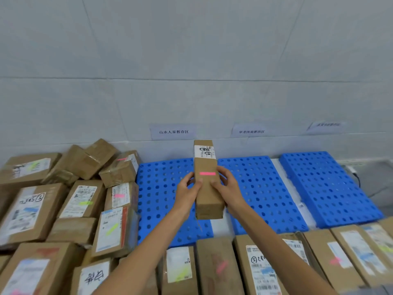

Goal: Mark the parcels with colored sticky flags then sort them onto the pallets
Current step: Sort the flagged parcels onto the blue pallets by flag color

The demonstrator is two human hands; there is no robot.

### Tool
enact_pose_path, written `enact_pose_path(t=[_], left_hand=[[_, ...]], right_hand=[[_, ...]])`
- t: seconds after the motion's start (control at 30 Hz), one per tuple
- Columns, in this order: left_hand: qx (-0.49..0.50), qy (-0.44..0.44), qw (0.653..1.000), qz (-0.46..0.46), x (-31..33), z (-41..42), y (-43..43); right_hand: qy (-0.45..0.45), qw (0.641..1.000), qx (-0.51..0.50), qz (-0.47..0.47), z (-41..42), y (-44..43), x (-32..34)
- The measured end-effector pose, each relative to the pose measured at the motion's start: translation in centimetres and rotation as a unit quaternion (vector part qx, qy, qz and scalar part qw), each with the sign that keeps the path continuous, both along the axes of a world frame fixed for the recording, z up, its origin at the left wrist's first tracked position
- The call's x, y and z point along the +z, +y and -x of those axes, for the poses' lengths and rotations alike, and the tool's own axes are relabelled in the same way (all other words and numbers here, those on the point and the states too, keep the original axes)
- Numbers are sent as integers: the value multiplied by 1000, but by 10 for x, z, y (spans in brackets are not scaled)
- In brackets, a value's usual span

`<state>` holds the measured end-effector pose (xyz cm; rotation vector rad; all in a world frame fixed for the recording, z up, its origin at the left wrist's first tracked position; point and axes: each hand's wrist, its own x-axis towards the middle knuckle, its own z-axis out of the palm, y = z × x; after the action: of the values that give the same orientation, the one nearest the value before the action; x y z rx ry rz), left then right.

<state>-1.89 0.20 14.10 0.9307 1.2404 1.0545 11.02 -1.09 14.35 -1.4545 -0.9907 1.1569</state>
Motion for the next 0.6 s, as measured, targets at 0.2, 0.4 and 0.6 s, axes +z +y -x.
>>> enact_pose_path(t=[0.2, 0.4, 0.6], left_hand=[[-1, 8, 1000, -25, 0, 83, -2], [-19, 47, 998, -31, -18, 144, 20], [-38, 159, 987, -8, -42, 160, 55]], right_hand=[[-18, 997, 63, -42, 75, -12, 4], [-13, 991, 126, -31, 123, 5, -13], [-18, 992, 123, 4, 149, 44, -67]])
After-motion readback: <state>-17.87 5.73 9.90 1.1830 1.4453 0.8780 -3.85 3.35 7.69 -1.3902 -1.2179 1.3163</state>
